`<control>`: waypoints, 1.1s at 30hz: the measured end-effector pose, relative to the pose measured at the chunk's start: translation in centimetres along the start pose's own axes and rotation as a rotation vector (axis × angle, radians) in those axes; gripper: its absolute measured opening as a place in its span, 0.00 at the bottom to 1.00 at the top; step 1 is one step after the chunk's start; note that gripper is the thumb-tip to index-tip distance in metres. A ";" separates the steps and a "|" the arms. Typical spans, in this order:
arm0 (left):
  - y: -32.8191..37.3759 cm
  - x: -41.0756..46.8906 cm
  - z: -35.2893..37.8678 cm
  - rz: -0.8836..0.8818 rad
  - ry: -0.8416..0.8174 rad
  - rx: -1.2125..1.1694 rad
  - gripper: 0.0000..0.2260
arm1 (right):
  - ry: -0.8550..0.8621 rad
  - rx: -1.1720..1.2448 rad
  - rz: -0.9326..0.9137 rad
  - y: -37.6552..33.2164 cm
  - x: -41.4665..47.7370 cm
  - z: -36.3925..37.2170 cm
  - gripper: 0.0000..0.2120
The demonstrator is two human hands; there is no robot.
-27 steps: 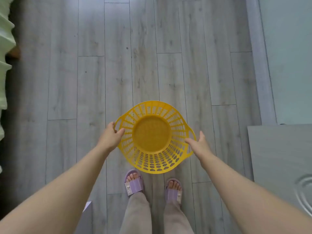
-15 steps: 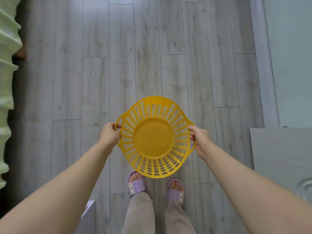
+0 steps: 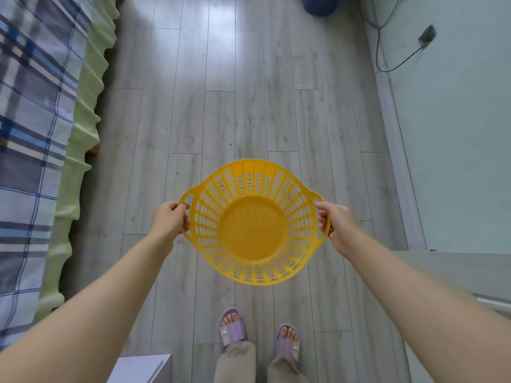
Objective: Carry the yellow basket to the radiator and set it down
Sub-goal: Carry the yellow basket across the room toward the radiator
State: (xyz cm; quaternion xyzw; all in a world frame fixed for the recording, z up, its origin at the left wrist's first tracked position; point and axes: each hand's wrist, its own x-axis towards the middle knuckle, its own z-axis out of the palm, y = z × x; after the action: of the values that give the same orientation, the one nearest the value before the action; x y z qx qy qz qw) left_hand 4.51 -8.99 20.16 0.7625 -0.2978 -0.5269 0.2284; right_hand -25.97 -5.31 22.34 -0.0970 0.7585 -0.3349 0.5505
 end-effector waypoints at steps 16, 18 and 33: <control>23.4 -4.0 -6.0 0.240 -0.018 -0.154 0.08 | -0.057 0.307 -0.204 -20.7 -8.7 3.0 0.07; 26.4 -3.6 -6.0 0.248 -0.014 -0.168 0.08 | -0.084 0.320 -0.228 -23.8 -8.0 3.3 0.06; 47.1 5.2 -3.9 0.255 0.046 -0.343 0.05 | -0.318 0.195 -0.338 -48.1 0.6 7.7 0.04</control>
State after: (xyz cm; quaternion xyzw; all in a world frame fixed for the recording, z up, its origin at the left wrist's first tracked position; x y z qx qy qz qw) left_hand -0.46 -46.29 49.19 0.6805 -0.2926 -0.5192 0.4264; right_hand -29.97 -45.07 50.11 -0.2200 0.5996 -0.4744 0.6059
